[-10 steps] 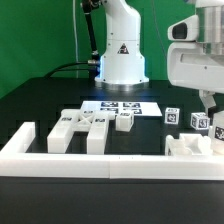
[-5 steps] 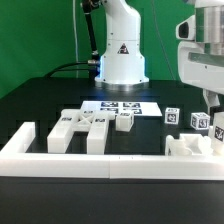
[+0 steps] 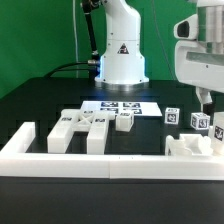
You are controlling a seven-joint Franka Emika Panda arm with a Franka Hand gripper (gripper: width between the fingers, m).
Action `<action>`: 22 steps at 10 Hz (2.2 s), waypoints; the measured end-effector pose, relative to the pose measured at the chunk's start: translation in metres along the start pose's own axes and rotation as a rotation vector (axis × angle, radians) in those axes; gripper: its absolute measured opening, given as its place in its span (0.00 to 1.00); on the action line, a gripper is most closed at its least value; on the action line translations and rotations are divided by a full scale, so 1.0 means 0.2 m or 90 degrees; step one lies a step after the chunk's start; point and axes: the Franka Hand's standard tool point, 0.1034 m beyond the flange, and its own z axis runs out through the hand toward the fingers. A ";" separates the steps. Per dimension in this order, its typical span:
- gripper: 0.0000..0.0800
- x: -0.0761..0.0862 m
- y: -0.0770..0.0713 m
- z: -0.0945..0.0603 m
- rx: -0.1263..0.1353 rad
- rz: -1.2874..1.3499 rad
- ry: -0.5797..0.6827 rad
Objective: Assemble chair
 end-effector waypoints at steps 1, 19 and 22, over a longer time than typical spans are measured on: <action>0.81 0.00 0.00 0.00 0.000 -0.082 0.000; 0.36 -0.01 -0.01 0.01 -0.018 -0.710 0.018; 0.36 0.00 0.00 0.01 -0.015 -0.530 0.020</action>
Offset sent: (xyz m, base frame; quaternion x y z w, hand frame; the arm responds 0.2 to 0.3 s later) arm 0.0000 0.0000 0.0000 0.0000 0.0000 -0.1296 0.9916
